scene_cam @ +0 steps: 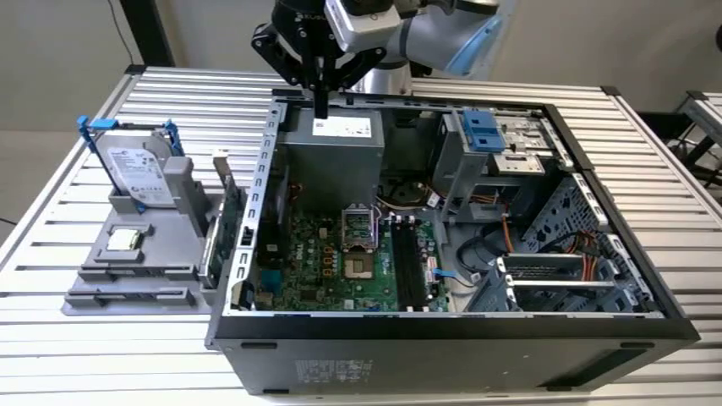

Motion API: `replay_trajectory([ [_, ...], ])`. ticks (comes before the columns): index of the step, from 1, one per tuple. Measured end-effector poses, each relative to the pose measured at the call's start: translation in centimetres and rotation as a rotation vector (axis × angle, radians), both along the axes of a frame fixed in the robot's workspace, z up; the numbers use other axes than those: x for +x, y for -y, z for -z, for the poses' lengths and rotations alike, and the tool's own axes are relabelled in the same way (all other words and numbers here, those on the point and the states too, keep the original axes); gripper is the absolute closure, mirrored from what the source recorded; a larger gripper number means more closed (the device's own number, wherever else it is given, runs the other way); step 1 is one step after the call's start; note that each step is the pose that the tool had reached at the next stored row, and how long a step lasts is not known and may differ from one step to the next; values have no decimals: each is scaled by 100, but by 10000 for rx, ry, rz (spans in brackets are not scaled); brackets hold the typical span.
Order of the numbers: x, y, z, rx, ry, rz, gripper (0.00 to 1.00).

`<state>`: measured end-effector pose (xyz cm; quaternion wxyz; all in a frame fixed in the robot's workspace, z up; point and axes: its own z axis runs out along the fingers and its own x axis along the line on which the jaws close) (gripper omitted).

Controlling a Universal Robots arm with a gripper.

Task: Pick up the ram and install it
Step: 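Reach for the ram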

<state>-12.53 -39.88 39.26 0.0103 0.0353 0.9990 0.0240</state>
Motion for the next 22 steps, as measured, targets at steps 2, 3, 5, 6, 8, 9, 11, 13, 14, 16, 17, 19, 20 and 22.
replay_trajectory([
  [2, -21, 0, 0, -1, 0, -2, 100],
  [3, -32, 0, 0, 0, 1, -4, 100],
  [5, -56, 0, 1, 1, 1, -9, 100],
  [6, -70, 0, 0, 0, 1, -12, 100],
  [8, -96, 0, 0, 0, 1, -26, 100],
  [9, -110, 0, 0, 0, 0, -36, 100],
  [11, -139, 0, 0, 0, 0, -65, 100],
  [13, -175, 0, 0, 0, 0, -110, 100],
  [14, -194, 0, 0, 1, 0, -125, 100],
  [16, -232, 0, 0, 0, 0, -151, 100],
  [17, -251, 0, 0, 0, 0, -161, 100],
  [19, -287, 0, 0, 0, 0, -172, 100],
  [20, -302, 0, 1, 1, 1, -175, 100],
  [22, -334, 0, 0, 0, 0, -176, 100],
])
